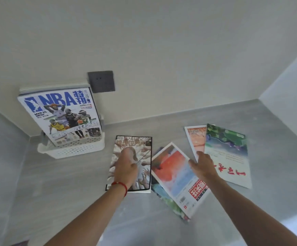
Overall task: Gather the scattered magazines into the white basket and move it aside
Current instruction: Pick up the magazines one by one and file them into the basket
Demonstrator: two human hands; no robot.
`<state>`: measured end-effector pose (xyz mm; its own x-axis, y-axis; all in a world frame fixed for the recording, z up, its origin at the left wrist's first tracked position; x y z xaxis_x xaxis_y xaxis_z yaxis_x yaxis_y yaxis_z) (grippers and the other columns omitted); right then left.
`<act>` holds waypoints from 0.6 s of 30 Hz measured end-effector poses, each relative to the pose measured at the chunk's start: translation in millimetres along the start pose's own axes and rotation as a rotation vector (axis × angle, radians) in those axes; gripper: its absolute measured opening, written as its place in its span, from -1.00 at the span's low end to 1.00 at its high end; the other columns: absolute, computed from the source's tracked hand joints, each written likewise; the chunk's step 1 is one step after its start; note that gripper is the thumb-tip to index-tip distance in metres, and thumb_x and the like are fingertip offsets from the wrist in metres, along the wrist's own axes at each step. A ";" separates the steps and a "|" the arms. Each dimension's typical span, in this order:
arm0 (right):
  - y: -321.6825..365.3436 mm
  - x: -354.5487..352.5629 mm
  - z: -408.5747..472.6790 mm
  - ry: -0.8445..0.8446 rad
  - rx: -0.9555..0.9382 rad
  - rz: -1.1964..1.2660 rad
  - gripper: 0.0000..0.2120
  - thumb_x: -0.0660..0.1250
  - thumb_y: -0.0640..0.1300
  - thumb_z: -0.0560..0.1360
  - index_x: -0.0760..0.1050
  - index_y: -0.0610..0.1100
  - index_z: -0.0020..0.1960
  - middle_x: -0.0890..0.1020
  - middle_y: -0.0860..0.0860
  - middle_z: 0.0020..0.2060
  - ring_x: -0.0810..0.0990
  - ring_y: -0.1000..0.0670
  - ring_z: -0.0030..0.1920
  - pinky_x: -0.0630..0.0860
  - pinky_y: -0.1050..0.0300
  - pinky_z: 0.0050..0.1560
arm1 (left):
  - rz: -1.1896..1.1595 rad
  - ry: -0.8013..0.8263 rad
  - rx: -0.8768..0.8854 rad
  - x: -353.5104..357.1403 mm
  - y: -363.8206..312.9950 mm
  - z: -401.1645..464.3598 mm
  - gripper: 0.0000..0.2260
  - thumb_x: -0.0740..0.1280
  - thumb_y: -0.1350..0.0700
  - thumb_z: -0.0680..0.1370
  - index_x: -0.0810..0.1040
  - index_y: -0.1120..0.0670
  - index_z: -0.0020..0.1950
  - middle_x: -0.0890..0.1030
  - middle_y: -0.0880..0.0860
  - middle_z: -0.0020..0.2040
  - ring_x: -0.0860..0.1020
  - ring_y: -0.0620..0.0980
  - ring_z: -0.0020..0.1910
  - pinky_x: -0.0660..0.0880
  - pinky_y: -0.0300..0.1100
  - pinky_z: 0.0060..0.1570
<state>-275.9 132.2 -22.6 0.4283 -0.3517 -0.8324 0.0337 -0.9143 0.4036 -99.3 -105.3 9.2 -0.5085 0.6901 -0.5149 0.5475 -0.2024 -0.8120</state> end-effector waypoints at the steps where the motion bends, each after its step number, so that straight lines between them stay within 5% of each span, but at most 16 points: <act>1: -21.5 -4.1 4.2 0.022 0.075 -0.095 -0.39 0.30 0.11 0.56 0.26 -0.13 0.51 0.35 -0.24 0.44 0.35 -0.28 0.44 0.41 -0.19 0.37 | 0.030 0.017 0.006 14.5 -6.3 -5.9 -0.52 0.25 0.32 0.48 0.38 -0.03 0.36 0.58 0.13 0.24 0.63 0.12 0.06 0.60 -0.02 -0.03; 3: -55.7 -10.8 11.4 0.047 0.193 -0.197 -0.28 0.27 0.26 0.54 0.16 -0.07 0.55 0.15 -0.23 0.55 0.09 -0.33 0.56 0.19 -0.37 0.48 | 0.066 0.051 0.012 41.7 -17.1 -15.8 -0.43 0.24 0.30 0.47 0.33 -0.08 0.44 0.56 0.06 0.26 0.62 0.15 0.13 0.59 -0.02 0.04; 5: -77.7 -13.0 18.2 0.056 0.284 -0.168 -0.24 0.26 0.32 0.51 0.12 -0.05 0.54 0.03 -0.24 0.59 -0.03 -0.36 0.58 0.10 -0.42 0.50 | 0.080 0.117 0.003 66.2 -25.6 -25.7 -0.41 0.23 0.28 0.53 0.26 -0.10 0.52 0.57 -0.03 0.21 0.63 0.04 -0.02 0.54 -0.15 -0.18; 7: -87.4 -10.6 26.5 0.055 0.328 -0.106 -0.19 0.29 0.35 0.47 0.12 -0.07 0.53 0.04 -0.27 0.57 -0.03 -0.37 0.57 0.10 -0.44 0.48 | 0.077 0.161 0.013 85.5 -32.0 -31.4 -0.46 0.23 0.24 0.57 0.25 -0.10 0.52 0.59 -0.05 0.16 0.62 -0.08 -0.17 0.51 -0.25 -0.41; 10: -86.1 -4.9 34.6 0.043 0.329 -0.104 -0.08 0.30 0.43 0.42 0.07 -0.07 0.55 0.08 -0.28 0.55 0.03 -0.42 0.54 0.14 -0.43 0.48 | 0.103 0.235 0.035 107.5 -32.3 -33.5 -0.48 0.22 0.29 0.58 0.32 -0.13 0.47 0.57 -0.02 0.23 0.62 -0.04 -0.17 0.54 -0.29 -0.44; 12: -83.5 -1.1 40.4 0.047 0.320 -0.158 0.00 0.30 0.46 0.41 -0.04 -0.06 0.59 -0.01 -0.32 0.57 -0.03 -0.45 0.56 0.11 -0.44 0.50 | 0.209 0.350 0.088 120.2 -30.0 -36.3 -0.48 0.24 0.30 0.56 0.41 -0.14 0.44 0.55 -0.04 0.30 0.60 -0.03 -0.08 0.52 -0.34 -0.33; 14: -84.3 0.7 45.4 0.039 0.282 -0.218 0.05 0.32 0.47 0.39 -0.06 -0.05 0.60 -0.04 -0.36 0.57 -0.04 -0.49 0.55 0.11 -0.47 0.49 | 0.382 0.464 0.137 132.4 -24.9 -41.5 -0.55 0.27 0.31 0.55 0.49 -0.05 0.39 0.51 -0.03 0.35 0.56 -0.04 0.18 0.57 -0.27 0.02; 16: -87.9 1.8 47.3 0.046 0.221 -0.255 0.03 0.34 0.45 0.39 -0.03 -0.05 0.60 -0.01 -0.38 0.56 -0.02 -0.51 0.54 0.14 -0.49 0.47 | 0.501 0.529 0.156 144.6 -13.7 -46.1 -0.54 0.29 0.29 0.56 0.47 -0.01 0.44 0.39 -0.03 0.49 0.36 -0.01 0.50 0.42 -0.10 0.43; 18: -93.3 1.2 46.7 0.065 0.147 -0.285 -0.02 0.37 0.42 0.40 0.04 -0.04 0.57 0.05 -0.36 0.55 0.02 -0.50 0.53 0.18 -0.48 0.46 | 0.588 0.549 0.148 155.5 -4.6 -52.0 -0.50 0.29 0.26 0.59 0.40 -0.02 0.52 0.23 -0.02 0.61 0.15 -0.01 0.62 0.23 -0.03 0.56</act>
<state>-320.6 207.7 -79.1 0.4770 -0.0684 -0.8762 0.0316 -0.9950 0.0949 -146.3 39.1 -52.9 0.2539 0.6766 -0.6912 0.5103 -0.7008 -0.4985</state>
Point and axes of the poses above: each hand's wrist, its own z-axis towards the middle knuckle, its own x-axis out of the palm, y = z × x, the point moved 2 cm from there along z, towards the middle knuckle
